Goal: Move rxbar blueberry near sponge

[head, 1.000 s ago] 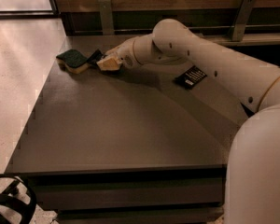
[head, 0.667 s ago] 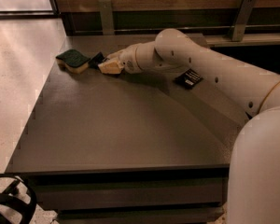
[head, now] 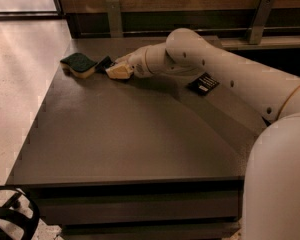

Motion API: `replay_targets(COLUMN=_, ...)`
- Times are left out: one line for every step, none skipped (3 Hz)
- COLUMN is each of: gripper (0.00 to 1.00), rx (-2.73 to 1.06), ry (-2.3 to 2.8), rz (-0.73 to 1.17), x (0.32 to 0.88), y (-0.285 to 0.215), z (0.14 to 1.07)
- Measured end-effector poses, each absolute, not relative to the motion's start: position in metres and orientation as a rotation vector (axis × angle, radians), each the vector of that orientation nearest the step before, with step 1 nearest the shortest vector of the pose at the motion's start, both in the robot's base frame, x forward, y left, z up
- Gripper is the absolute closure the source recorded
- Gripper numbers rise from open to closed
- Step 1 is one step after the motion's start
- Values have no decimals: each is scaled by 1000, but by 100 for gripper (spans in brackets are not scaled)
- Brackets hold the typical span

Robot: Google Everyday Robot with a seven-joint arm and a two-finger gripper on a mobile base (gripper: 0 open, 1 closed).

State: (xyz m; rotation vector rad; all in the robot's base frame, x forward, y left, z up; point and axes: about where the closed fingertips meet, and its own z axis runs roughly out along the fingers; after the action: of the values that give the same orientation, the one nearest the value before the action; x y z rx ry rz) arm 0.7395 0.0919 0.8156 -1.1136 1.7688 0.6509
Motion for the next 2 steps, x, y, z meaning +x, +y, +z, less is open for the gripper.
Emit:
replay_targets(gripper=36, rx=-1114, ry=1769, rz=651, x=740, y=92, z=816)
replay_targets(gripper=12, rx=-1116, ry=1769, rz=653, x=739, y=94, z=815)
